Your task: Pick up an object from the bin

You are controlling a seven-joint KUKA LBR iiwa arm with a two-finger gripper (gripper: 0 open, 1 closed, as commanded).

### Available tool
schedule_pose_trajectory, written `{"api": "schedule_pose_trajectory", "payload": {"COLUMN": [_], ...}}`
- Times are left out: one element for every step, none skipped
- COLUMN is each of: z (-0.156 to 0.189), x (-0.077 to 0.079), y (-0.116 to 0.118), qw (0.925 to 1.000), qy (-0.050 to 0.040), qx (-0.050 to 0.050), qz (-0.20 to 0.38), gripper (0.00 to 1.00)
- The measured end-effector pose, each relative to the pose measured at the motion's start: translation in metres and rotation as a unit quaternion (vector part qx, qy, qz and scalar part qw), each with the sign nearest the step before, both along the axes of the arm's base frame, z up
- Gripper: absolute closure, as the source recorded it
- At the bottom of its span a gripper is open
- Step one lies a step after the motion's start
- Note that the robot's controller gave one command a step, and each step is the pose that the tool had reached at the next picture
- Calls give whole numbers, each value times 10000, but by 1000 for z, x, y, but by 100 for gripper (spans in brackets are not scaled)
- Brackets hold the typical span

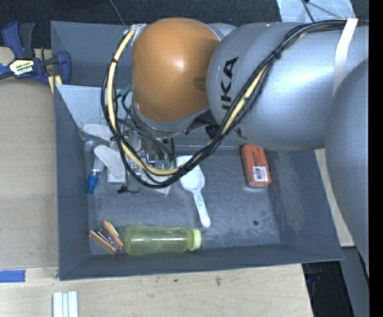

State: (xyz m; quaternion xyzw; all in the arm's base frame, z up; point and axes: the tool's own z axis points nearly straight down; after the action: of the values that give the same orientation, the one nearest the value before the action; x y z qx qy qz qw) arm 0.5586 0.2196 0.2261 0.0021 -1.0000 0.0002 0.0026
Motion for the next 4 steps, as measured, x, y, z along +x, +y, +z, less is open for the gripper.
{"api": "schedule_pose_trajectory", "payload": {"z": [5,-42,-75,-99], "x": [2,11,27,21], "y": [-1,-38,-56,-66], "qw": [10000,9998,9999,9996], "qy": [-40,-70,-27,-41], "qx": [11,24,-14,10], "qz": [-22,-204,119,280], "gripper": [0,0,0,0]}}
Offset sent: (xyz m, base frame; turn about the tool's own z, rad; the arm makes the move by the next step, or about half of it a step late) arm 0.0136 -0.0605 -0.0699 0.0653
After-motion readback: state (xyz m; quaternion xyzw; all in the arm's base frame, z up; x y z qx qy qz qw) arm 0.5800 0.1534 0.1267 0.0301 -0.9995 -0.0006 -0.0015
